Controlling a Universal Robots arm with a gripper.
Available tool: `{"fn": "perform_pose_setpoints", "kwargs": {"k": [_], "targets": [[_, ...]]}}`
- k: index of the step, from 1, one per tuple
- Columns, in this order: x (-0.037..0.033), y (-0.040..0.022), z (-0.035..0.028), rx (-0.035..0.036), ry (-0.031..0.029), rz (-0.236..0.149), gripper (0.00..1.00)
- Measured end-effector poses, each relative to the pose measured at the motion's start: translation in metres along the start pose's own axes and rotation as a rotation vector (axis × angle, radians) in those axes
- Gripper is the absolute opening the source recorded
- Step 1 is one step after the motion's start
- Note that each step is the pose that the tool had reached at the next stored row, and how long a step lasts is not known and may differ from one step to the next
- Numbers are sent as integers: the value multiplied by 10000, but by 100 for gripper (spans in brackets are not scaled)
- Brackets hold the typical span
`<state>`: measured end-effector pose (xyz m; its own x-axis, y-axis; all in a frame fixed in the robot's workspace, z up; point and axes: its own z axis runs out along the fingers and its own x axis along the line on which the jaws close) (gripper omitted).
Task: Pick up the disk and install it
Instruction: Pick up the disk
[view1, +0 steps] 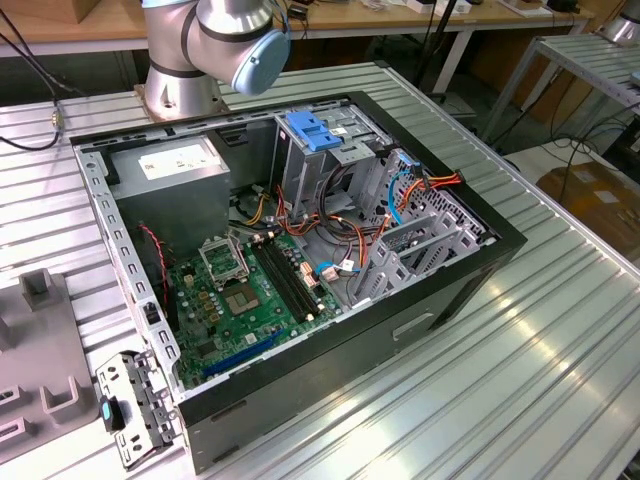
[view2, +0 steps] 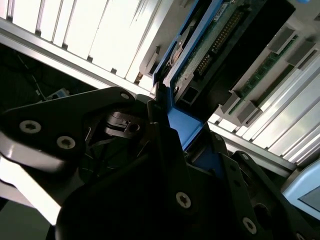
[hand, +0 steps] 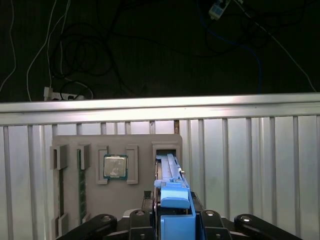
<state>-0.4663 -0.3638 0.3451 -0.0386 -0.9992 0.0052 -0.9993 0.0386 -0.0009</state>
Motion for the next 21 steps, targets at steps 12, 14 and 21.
{"fn": "perform_pose_setpoints", "kwargs": {"k": [12,14,21], "targets": [[0,0,-52,1,-1,0,37],[0,0,-58,0,0,0,37],[0,0,-85,0,0,0,37]]}}
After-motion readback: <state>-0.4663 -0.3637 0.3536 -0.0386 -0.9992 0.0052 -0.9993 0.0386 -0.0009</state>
